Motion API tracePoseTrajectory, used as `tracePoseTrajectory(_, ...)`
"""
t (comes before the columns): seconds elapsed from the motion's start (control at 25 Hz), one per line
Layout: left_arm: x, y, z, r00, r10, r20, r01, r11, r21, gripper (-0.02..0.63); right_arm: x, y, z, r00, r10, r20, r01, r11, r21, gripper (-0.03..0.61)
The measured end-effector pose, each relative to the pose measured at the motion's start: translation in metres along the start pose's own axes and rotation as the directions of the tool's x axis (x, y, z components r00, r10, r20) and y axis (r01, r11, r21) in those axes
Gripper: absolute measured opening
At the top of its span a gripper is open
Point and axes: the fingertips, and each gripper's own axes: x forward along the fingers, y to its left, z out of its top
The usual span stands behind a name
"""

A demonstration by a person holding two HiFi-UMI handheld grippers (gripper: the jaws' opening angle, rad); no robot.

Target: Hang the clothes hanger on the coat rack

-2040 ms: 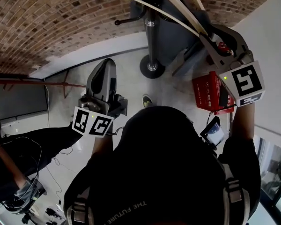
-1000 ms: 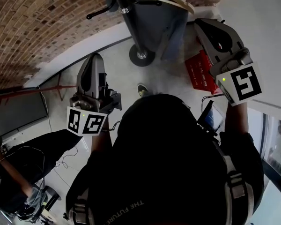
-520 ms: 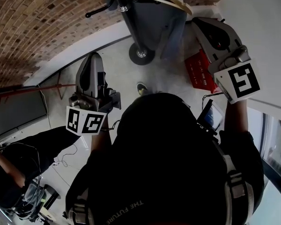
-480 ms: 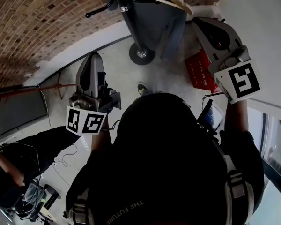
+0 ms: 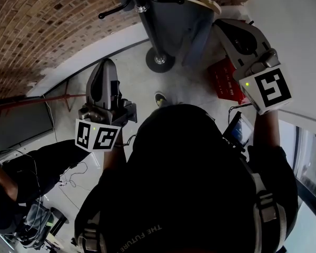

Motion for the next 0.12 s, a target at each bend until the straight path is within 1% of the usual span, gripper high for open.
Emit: tracePoseTrajectory(0.12,-0.0023,0.0093,0.0044,1.000,0.012,0.003,-0.012,1.000,0.000,0.020,0.0083,0.0036,0.0029,1.000,0.009,-0.008,-0.009,1.000,-0.015,0.020)
